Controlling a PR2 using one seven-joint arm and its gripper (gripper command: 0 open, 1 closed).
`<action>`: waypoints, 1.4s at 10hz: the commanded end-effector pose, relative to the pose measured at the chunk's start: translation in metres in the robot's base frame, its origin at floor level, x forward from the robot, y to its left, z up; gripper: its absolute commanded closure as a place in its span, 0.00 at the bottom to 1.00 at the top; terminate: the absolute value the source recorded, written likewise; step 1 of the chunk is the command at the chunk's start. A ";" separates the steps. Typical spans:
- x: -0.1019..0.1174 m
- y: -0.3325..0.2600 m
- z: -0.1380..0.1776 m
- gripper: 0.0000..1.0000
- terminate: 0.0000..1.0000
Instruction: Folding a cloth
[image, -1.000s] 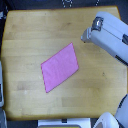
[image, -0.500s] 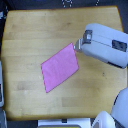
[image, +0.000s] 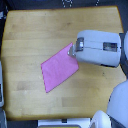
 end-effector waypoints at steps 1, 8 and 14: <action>0.008 0.040 -0.035 0.00 0.00; 0.026 0.030 -0.071 0.00 0.00; 0.007 0.030 -0.078 1.00 0.00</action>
